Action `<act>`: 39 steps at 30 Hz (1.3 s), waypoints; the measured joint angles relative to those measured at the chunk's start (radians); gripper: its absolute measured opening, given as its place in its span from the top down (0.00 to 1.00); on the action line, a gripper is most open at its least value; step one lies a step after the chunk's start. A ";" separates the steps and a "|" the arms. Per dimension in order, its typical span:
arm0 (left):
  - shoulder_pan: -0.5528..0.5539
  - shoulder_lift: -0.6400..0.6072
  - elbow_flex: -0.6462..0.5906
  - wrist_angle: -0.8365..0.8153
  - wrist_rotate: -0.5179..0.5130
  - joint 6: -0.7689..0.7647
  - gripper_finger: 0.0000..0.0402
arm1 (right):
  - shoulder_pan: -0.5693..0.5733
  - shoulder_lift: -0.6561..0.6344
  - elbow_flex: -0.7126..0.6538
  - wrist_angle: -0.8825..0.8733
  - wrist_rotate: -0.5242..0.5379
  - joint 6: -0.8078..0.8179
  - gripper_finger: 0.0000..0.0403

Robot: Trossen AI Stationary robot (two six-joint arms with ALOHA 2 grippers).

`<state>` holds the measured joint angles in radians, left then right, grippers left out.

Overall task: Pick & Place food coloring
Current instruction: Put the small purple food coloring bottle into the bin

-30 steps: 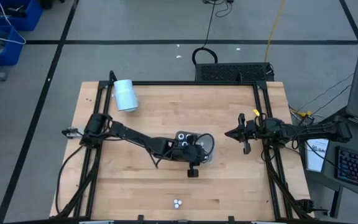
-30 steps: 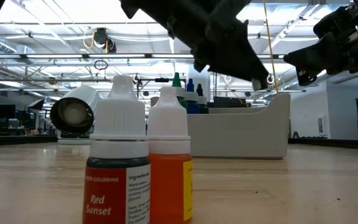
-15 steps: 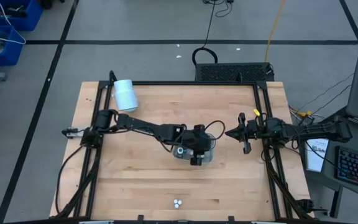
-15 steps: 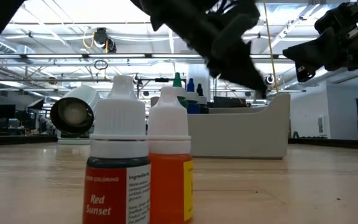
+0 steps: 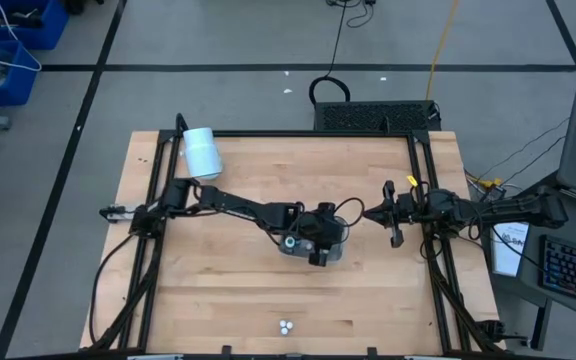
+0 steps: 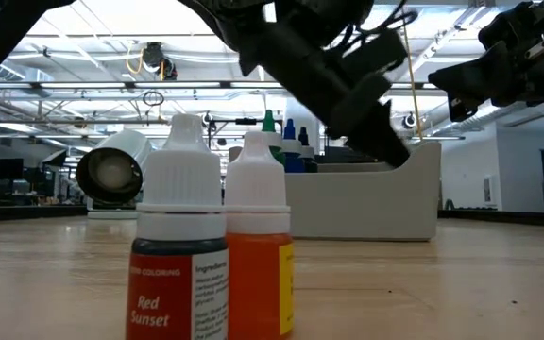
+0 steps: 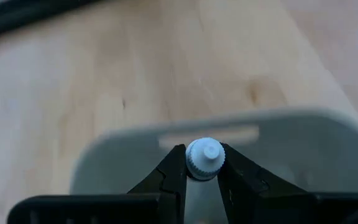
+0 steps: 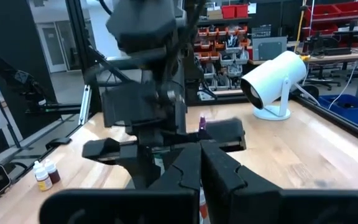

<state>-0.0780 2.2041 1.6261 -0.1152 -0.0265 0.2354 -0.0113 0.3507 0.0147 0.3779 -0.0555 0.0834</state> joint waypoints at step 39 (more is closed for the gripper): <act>0.028 0.020 0.001 -0.016 -0.007 -0.034 0.82 | 0.000 0.000 0.000 0.007 0.001 -0.002 1.00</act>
<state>-0.0502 2.2238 1.6272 -0.1312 -0.0339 0.2010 -0.0113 0.3511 0.0147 0.3847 -0.0544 0.0818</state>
